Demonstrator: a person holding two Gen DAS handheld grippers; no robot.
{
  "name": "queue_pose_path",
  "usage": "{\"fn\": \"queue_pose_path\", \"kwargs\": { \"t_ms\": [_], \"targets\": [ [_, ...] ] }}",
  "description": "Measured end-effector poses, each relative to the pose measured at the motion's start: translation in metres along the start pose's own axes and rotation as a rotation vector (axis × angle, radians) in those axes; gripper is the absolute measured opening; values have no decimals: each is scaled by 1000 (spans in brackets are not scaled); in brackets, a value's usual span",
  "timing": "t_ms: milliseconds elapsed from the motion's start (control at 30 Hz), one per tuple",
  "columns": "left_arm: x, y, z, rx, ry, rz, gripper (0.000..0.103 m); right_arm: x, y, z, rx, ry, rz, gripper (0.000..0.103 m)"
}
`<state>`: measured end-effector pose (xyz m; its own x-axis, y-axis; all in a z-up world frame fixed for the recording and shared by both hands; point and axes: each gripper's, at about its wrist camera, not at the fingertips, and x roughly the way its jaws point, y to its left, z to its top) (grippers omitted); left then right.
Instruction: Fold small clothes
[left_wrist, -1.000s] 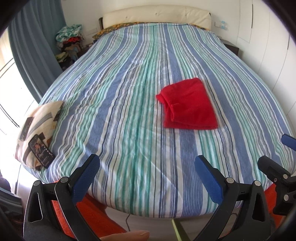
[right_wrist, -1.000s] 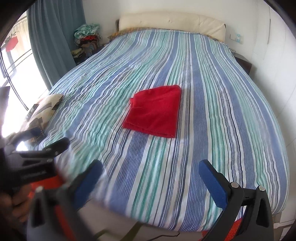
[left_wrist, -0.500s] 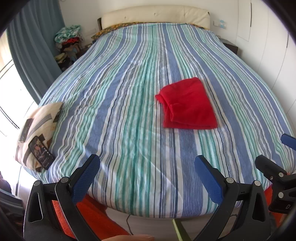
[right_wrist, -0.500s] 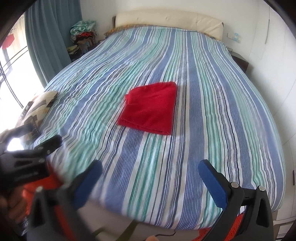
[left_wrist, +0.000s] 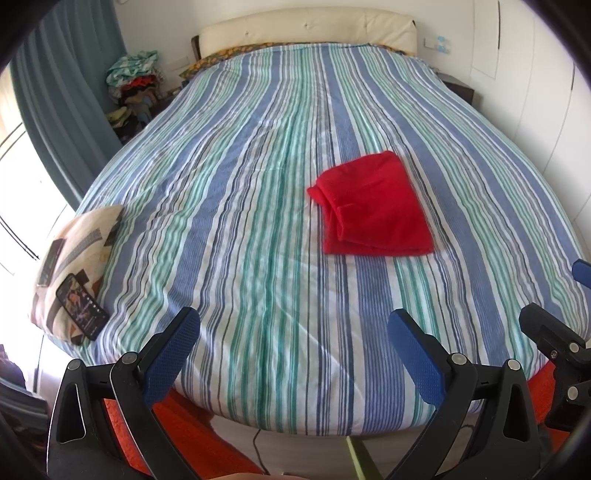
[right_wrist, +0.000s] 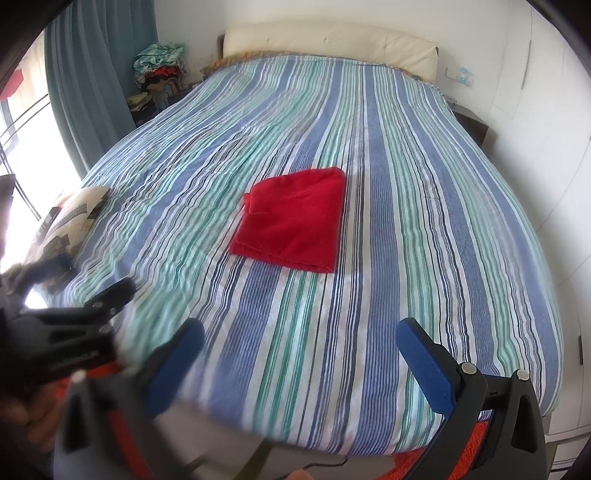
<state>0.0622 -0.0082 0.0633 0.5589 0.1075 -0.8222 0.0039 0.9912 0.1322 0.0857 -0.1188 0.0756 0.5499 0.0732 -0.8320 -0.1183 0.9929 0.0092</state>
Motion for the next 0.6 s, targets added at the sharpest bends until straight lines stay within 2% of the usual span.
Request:
{"fn": "queue_pose_path", "kwargs": {
  "t_ms": [233, 600],
  "targets": [
    [1, -2, -1, 6, 5, 7, 102, -5, 1, 0, -18, -13, -56, 103],
    [2, -2, -2, 8, 2, 9, 102, -12, 2, -1, -22, -20, -86, 103]
  ]
}}
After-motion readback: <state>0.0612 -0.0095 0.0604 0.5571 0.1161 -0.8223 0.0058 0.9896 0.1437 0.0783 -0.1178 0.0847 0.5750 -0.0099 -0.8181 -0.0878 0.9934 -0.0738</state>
